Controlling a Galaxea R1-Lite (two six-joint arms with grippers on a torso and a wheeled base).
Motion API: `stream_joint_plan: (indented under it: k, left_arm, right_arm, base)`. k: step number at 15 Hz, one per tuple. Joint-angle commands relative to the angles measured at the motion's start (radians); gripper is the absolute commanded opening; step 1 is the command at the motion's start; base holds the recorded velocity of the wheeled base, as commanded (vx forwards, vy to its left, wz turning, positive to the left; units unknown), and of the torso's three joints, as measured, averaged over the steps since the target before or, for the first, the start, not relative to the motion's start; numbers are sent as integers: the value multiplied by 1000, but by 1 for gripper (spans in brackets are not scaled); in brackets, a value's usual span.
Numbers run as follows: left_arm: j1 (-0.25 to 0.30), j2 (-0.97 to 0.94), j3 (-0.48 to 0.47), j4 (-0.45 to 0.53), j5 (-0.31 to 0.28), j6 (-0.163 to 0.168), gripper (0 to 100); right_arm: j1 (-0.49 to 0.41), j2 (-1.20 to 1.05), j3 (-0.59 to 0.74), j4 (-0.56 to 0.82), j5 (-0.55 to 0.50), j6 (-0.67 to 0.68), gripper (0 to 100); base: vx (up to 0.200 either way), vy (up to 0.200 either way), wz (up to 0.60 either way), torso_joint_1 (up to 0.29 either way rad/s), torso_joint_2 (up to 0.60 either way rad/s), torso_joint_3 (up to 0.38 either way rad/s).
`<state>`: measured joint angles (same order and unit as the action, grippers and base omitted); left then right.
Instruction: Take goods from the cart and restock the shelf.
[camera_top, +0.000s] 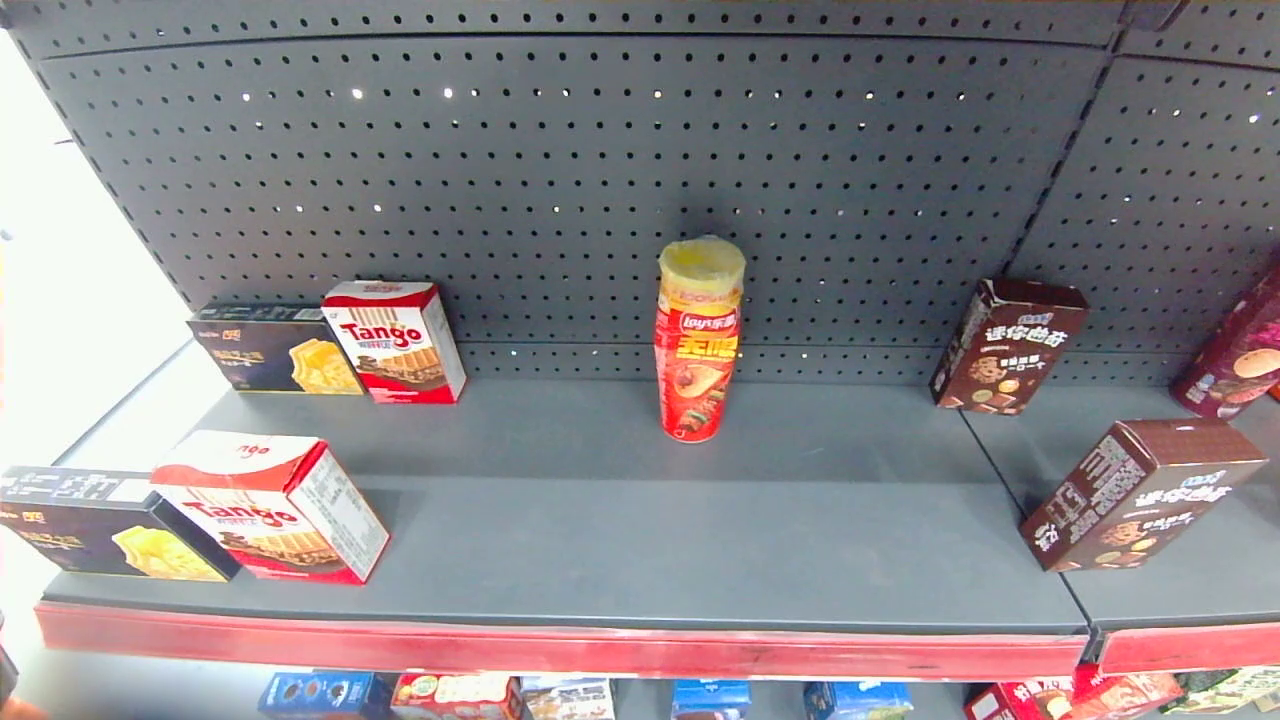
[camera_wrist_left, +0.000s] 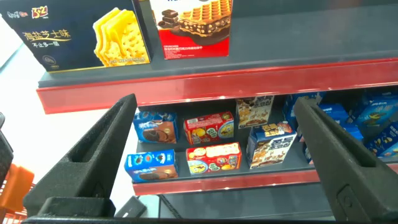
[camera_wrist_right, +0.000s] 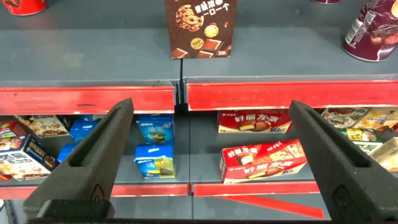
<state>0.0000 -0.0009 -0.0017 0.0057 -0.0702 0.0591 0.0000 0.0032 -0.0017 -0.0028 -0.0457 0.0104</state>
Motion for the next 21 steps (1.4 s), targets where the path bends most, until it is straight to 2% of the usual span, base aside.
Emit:
stream_joint_plan:
  k: [1, 15, 21]
  left_arm:
    - [0, 1, 0, 0, 0, 1, 100]
    - [0, 1, 0, 0, 0, -1, 100]
    - [0, 1, 0, 0, 0, 1, 100]
  right_arm:
    - [0, 0, 0, 0, 0, 0, 100]
    - [0, 0, 0, 0, 0, 0, 100]
    - [0, 0, 0, 0, -2, -1, 100]
  base:
    - [0, 0, 0, 0, 0, 0]
    - [0, 0, 600, 4, 6, 2]
    - [0, 0, 0, 0, 0, 0]
